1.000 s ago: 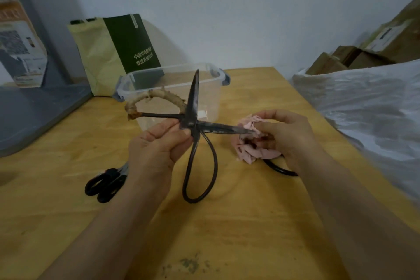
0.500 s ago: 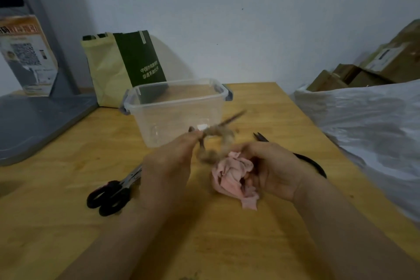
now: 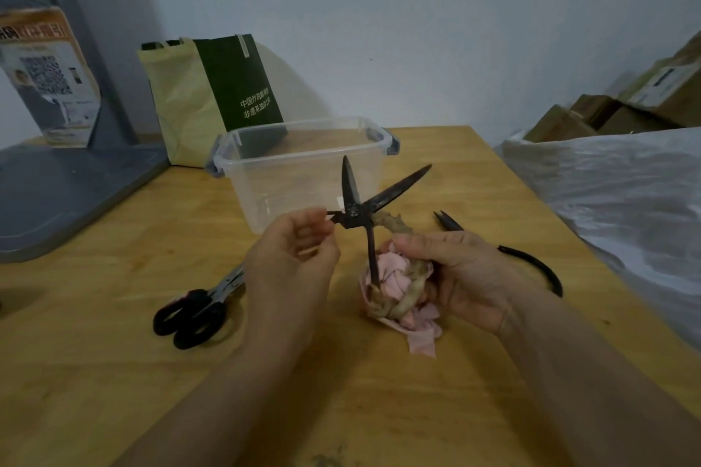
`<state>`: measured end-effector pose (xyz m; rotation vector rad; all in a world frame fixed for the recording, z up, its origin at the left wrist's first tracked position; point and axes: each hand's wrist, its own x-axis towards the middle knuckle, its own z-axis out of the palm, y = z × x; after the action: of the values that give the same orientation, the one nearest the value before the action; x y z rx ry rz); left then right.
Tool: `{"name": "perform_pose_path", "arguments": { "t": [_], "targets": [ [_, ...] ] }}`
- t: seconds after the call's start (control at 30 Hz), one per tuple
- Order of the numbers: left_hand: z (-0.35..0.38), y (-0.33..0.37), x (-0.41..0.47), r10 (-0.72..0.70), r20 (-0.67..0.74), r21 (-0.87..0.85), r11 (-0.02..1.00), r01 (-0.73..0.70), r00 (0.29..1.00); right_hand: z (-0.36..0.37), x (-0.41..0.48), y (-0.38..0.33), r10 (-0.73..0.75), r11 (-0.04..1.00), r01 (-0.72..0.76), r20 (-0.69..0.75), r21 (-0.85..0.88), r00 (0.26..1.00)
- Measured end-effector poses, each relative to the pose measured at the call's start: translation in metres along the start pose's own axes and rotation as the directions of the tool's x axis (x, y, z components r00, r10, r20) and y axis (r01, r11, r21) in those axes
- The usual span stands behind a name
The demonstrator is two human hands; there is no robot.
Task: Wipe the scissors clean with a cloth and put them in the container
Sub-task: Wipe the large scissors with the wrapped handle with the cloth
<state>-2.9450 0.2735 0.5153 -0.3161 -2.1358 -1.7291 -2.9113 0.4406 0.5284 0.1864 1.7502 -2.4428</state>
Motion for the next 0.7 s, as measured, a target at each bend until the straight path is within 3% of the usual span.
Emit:
{"name": "perform_pose_path", "arguments": {
  "t": [0.07, 0.1, 0.17, 0.3, 0.43, 0.53, 0.63, 0.7],
  "targets": [
    [0.001, 0.007, 0.003, -0.347, 0.112, -0.252, 0.896, 0.365, 0.931, 0.001, -0.001, 0.000, -0.005, 1.000, 0.005, 0.019, -0.012, 1.000],
    [0.000, 0.010, 0.005, -0.448, 0.190, -0.335, 0.807, 0.487, 0.873, 0.001, -0.002, 0.001, -0.005, 1.000, 0.005, 0.031, -0.017, 1.000],
    [0.000, 0.011, 0.008, -0.533, 0.274, -0.406, 0.691, 0.598, 0.801, 0.003, -0.003, 0.002, -0.005, 1.000, 0.005, 0.041, -0.008, 0.999],
    [0.002, 0.006, 0.007, -0.556, 0.344, -0.431, 0.623, 0.653, 0.757, 0.007, -0.001, 0.005, -0.009, 1.000, 0.011, 0.065, -0.017, 0.998],
    [0.007, 0.007, 0.006, -0.488, 0.308, -0.588, 0.577, 0.567, 0.817, 0.009, -0.002, 0.005, 0.068, 0.995, -0.058, 0.121, -0.087, 0.990],
    [0.006, 0.012, 0.004, -0.467, 0.285, -0.613, 0.583, 0.533, 0.837, 0.011, -0.002, 0.007, 0.137, 0.977, -0.099, 0.200, -0.190, 0.970],
    [0.002, 0.009, 0.006, -0.493, 0.255, -0.621, 0.576, 0.532, 0.832, -0.002, -0.005, -0.003, 0.187, 0.926, -0.113, 0.179, -0.359, 0.966],
    [-0.003, 0.007, 0.009, -0.489, 0.233, -0.612, 0.598, 0.518, 0.840, -0.016, -0.007, -0.012, 0.196, 0.889, -0.143, 0.080, -0.435, 0.977]
  ]
}}
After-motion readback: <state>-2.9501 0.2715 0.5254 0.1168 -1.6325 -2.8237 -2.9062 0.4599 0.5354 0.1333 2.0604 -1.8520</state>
